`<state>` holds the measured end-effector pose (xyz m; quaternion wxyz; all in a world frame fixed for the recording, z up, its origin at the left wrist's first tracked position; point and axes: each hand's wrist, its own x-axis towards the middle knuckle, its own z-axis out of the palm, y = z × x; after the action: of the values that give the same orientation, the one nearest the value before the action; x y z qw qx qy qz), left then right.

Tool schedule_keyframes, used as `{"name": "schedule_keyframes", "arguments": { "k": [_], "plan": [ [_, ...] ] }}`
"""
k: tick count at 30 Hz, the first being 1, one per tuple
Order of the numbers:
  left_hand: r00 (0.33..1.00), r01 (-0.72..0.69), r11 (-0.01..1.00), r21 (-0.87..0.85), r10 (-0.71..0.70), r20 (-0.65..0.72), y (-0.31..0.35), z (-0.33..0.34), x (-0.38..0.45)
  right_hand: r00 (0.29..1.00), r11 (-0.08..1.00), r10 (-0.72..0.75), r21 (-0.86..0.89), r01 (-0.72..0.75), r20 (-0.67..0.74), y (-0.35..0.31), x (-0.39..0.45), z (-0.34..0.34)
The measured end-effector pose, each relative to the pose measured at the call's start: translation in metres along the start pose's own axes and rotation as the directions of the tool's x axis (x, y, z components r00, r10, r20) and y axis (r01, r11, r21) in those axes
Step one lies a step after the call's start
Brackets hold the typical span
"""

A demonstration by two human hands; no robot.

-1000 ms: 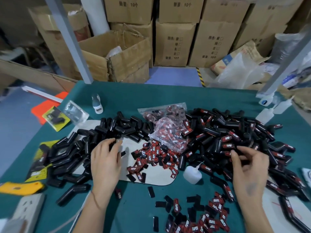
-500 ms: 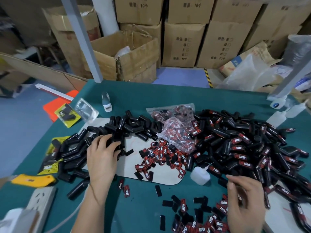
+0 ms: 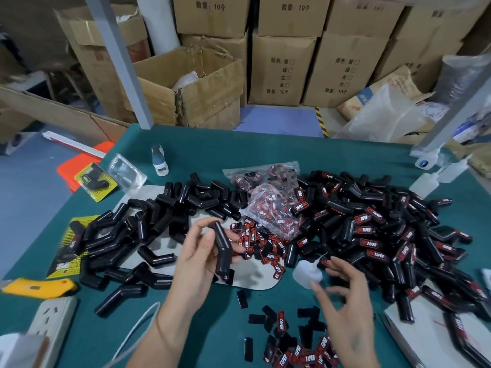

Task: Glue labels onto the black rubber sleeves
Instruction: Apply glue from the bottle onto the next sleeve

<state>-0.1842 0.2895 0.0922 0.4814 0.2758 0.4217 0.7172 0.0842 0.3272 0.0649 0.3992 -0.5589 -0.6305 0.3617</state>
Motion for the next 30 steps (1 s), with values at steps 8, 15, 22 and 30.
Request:
{"name": "schedule_keyframes", "arguments": {
  "k": [8,15,22,30],
  "plan": [
    [0.943,0.212,0.974,-0.075,-0.184,0.276,-0.015,0.014,-0.011,0.987,0.983,0.06,-0.182,-0.031,0.152,0.005,0.014,0.013],
    [0.967,0.223,0.975,0.005,-0.222,0.128,-0.023,0.018,-0.015,0.941,0.844,0.066,0.485,-0.229,0.331,-0.025,0.02,0.018],
    [0.994,-0.103,0.879,0.465,0.079,0.072,-0.018,0.018,-0.003,0.967,0.777,0.108,0.587,-0.227,0.23,-0.034,0.023,0.019],
    [0.98,-0.199,0.816,0.542,0.173,0.099,-0.014,0.019,0.012,0.982,0.606,0.118,0.773,-0.188,0.146,-0.039,0.041,0.008]
  ]
}}
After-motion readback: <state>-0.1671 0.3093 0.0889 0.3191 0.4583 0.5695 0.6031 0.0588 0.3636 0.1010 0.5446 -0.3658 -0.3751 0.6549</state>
